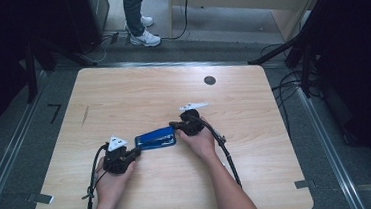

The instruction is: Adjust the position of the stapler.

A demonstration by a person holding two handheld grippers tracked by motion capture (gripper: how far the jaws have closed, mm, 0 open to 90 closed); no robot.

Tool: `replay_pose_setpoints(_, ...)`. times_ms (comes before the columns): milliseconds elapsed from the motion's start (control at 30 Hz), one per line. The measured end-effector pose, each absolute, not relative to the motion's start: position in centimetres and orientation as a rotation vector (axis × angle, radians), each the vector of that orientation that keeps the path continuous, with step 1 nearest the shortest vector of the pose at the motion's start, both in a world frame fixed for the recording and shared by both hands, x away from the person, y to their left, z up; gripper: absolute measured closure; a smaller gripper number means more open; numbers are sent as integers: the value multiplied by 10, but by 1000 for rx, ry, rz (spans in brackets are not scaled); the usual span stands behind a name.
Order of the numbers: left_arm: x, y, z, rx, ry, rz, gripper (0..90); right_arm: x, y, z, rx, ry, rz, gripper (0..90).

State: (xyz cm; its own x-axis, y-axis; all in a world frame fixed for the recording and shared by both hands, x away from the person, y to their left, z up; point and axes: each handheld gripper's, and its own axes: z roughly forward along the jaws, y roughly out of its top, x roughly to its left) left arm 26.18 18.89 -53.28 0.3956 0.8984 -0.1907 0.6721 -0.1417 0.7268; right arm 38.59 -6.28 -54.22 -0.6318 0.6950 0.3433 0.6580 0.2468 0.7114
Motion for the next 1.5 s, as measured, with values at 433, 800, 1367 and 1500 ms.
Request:
replay_pose_setpoints(433, 261, 195, -533, 1869, 1365, 385, 900, 358, -55, -539, 1239, 2537, 1338, 900)
replay_pose_setpoints(800, 258, 205, -531, 1821, 1312, 377, 690, 337, -56, -531, 1230, 2460, 1295, 721)
replay_pose_setpoints(1367, 235, 249, -526, 1757, 1290, 514, 343, 310, -58, -498, 938, 2489, 1437, 443)
replay_pose_setpoints(1500, 234, 250, -526, 1749, 1289, 534, 335, 308, -50, -502, 898, 2511, 1397, 448)
